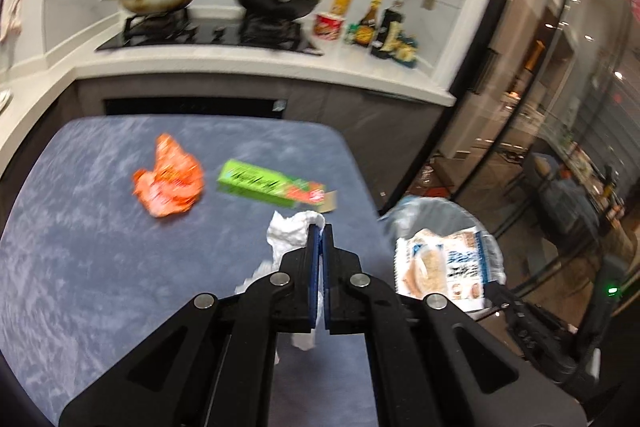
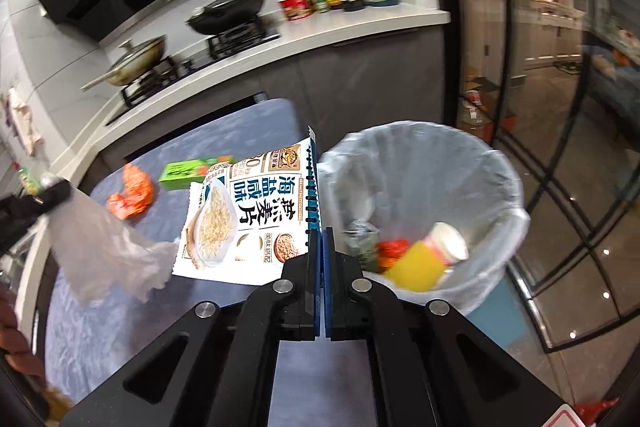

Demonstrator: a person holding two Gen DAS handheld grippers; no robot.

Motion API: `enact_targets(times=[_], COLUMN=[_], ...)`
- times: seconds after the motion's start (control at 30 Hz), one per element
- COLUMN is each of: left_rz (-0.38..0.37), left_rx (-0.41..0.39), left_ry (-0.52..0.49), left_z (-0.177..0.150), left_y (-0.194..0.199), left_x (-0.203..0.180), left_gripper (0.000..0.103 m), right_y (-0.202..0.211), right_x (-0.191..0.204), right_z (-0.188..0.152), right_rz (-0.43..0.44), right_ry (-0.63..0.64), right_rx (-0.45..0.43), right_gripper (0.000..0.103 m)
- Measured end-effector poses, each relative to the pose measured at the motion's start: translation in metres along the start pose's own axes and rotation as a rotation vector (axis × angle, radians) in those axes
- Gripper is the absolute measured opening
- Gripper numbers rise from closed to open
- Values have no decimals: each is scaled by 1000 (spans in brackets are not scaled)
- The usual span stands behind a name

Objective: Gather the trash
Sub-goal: 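Carry the packet and tissue over the bin and open both tools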

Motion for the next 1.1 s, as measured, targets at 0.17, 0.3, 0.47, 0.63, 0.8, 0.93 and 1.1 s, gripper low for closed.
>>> enact_targets(times=[0.17,0.3,0.47,0.63,0.8,0.93,1.1], left_rz=[-54,-114,-172,-202,-212,-203,-199], left_rx=[-37,-57,-69,-71,-13,30,77], left_ry=[-56,-86,-123,-154,-155,-165,-162], left_z=[27,49,65,73,63,50,34], left_y=[-3,-12,-30,-56,-86,-109,-132], left_x=[-42,-79,-122,-158,-174,-182,-184], left_gripper=[1,1,1,1,1,1,1], right_y=[7,10,8,-1,-14,-28,-41], right_x=[-34,-60,-88,-114,-135,-147,-153], right_z=[18,32,45,52,54,53,48], right_rz=[-79,-149,-232,-285,-334,-374,-404], right_ry=[-25,-27,-17,-18,-17,-21,-23], right_rx=[-43,-72,-88,-76,-51,-23,2], right_gripper=[2,2,2,2,2,2,2])
Point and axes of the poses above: each gripper's, at about its wrist camera, not at the fingertips, and y roughly against the way its jaws point, x to its left, z to its top, the point moved 8 cm from there along -y, roughly the way its jaws point, and after that the axes turned 14 degrees about -y, right-handed, at the moved point
